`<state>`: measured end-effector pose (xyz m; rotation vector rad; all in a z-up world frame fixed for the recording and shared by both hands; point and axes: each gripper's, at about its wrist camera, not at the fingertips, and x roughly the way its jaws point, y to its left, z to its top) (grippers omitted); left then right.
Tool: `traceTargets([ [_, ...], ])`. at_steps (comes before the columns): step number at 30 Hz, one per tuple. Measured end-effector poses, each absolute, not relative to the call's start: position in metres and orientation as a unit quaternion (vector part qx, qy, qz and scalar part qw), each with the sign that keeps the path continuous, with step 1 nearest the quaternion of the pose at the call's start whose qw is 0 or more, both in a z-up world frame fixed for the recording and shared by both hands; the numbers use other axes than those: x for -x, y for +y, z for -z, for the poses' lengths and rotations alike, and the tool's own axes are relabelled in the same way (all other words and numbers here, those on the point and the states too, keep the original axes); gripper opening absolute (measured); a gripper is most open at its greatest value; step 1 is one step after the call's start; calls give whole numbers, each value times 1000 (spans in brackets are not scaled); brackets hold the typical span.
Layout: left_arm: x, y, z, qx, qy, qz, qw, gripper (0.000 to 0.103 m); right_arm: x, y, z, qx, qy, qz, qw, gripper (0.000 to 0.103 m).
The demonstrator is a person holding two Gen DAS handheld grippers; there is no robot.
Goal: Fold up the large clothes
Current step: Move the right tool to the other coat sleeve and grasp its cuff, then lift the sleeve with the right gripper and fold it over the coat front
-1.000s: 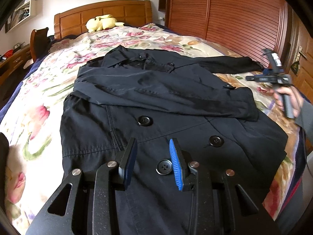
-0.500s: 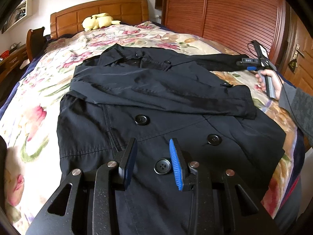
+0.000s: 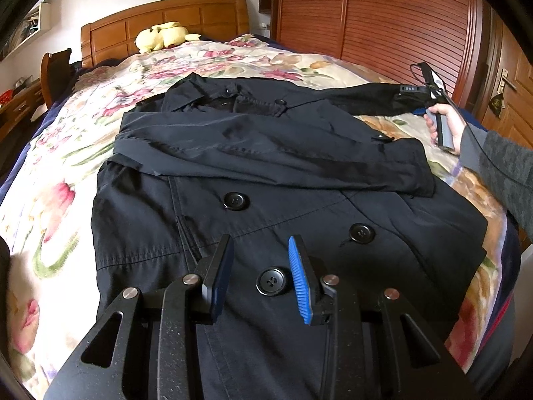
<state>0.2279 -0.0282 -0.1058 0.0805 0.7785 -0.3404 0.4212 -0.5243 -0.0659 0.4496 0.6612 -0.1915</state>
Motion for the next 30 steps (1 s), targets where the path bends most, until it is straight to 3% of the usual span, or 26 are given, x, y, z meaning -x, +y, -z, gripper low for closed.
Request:
traceTargets([
  [1, -228, -28, 105, -38, 376, 164, 911, 35, -422, -522, 65, -214, 323, 92, 918, 84],
  [2, -227, -28, 105, -38, 374, 164, 912, 35, -423, -518, 63, -204, 323, 92, 920, 77],
  [4, -227, -27, 104, -36, 372, 165, 913, 35, -429, -512, 63, -180, 337, 90, 920, 46],
  [5, -227, -27, 103, -35, 372, 165, 913, 35, -432, -508, 64, -171, 349, 82, 918, 21],
  [8, -226, -27, 101, -34, 369, 167, 914, 35, -439, -496, 65, -134, 375, 79, 914, 8],
  [23, -221, -13, 86, -19, 352, 164, 921, 35, -369, -378, -69, -10, 257, -18, 966, 5],
  [30, -217, -6, 79, -14, 343, 165, 925, 35, -322, -289, -87, 50, 238, -109, 964, 6],
])
